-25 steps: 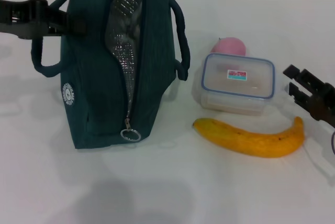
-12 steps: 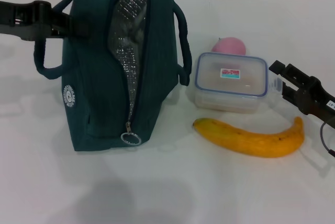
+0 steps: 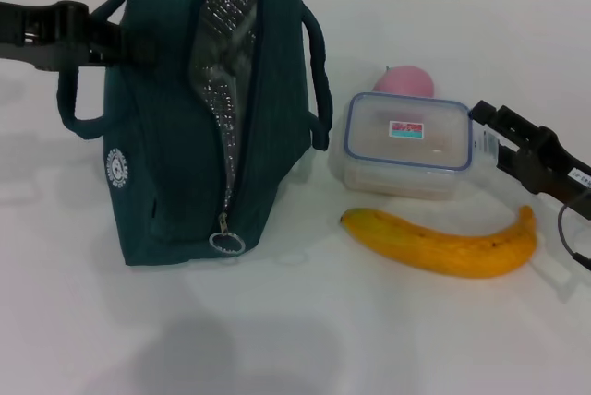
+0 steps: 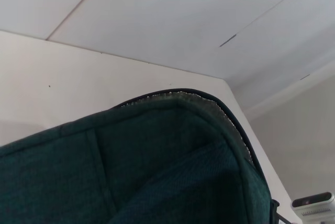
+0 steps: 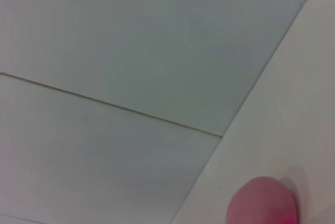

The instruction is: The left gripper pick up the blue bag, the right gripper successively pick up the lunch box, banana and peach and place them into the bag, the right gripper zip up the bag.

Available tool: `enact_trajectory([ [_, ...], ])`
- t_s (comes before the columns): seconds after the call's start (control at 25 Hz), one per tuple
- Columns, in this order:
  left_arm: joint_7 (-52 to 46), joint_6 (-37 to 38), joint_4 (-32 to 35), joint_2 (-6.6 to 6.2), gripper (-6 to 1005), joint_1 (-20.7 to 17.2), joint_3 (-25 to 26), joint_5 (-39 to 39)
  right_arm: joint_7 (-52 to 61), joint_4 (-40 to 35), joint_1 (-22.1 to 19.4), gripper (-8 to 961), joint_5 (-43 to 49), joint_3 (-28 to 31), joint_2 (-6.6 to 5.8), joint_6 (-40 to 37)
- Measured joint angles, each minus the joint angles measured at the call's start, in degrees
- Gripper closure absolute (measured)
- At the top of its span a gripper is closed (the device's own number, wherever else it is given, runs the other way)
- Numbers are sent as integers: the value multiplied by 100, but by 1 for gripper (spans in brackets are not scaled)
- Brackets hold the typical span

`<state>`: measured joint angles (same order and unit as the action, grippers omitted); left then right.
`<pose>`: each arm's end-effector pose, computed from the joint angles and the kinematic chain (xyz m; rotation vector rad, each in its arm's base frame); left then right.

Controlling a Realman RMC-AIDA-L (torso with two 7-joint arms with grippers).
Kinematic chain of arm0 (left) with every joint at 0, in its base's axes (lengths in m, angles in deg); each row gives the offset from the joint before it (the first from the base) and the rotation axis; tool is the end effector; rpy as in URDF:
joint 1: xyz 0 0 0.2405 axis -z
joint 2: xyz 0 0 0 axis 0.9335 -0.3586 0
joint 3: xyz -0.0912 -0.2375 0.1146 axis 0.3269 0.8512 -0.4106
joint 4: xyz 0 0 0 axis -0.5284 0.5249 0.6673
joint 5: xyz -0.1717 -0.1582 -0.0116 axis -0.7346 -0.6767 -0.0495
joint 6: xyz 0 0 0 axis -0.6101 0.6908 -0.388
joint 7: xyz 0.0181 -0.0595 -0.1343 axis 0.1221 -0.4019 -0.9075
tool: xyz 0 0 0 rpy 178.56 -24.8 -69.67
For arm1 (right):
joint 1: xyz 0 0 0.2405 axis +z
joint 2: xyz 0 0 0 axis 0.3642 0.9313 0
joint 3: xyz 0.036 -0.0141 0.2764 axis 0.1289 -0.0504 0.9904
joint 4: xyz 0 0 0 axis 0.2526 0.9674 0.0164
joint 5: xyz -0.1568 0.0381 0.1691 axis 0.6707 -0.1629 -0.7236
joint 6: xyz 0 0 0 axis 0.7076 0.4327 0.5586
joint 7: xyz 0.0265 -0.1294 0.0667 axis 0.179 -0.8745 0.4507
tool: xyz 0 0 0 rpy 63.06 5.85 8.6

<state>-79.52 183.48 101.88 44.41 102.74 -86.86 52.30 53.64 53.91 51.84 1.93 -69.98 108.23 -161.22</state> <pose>-0.2306 0.3826 0.1248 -2.4980 -1.6452 -0.5604 0.3427 0.3366 -0.0686 -1.7249 1.8650 1.3470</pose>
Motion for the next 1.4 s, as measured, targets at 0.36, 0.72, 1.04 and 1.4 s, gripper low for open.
enact_trajectory([
  [0.36, 31, -13, -24, -13, 962, 0, 0, 0, 9, 20, 136, 301, 19, 0, 0, 87],
  [0.72, 49, -19, -28, -13, 962, 0, 1, -1, 88, -18, 256, 304, 285, 7, 0, 83],
  [1.04, 52, -18, -28, -13, 962, -7, 1, -2, 20, -136, 130, 307, 284, 23, 0, 50],
  [1.4, 53, -18, -28, -13, 962, -3, 1, -2, -7, -469, 27, 685, 289, -300, 0, 137],
])
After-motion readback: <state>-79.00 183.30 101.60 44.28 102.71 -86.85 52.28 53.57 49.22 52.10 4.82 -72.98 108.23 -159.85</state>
